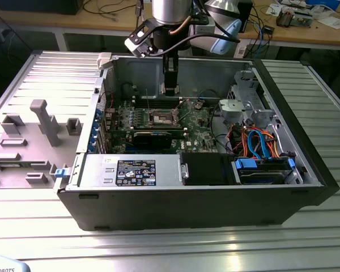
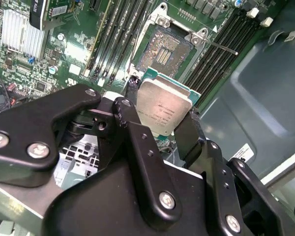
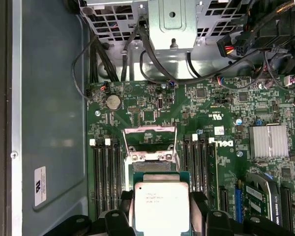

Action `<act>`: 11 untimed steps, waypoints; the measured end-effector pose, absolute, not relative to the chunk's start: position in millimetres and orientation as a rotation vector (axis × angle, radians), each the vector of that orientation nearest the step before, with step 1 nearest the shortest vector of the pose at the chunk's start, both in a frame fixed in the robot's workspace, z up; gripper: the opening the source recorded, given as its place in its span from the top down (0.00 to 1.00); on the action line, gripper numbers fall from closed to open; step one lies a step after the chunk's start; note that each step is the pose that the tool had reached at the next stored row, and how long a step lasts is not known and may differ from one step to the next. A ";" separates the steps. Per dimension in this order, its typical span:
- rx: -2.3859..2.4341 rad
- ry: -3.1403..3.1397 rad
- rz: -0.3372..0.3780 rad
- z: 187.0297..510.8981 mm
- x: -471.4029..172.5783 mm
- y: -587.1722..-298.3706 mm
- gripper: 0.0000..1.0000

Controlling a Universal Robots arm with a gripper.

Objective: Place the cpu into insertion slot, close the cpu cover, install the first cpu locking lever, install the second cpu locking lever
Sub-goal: 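Place the cpu into insertion slot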

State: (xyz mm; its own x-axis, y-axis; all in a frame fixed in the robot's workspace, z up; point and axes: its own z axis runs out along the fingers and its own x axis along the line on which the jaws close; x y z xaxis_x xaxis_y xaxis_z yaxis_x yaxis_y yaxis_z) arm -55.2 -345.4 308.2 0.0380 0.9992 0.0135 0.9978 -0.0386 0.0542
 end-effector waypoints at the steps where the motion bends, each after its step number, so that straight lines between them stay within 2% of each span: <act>1: 2.241 2.157 0.074 308.2 -55.2 -345.5 0.45; 11: 2.242 2.158 0.075 308.0 -55.1 -345.4 0.45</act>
State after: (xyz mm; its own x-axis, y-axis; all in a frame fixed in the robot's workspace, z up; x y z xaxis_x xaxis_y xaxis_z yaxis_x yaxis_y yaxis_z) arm -55.1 -345.4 308.0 0.0379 0.9992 0.0143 0.9978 -0.0387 0.0543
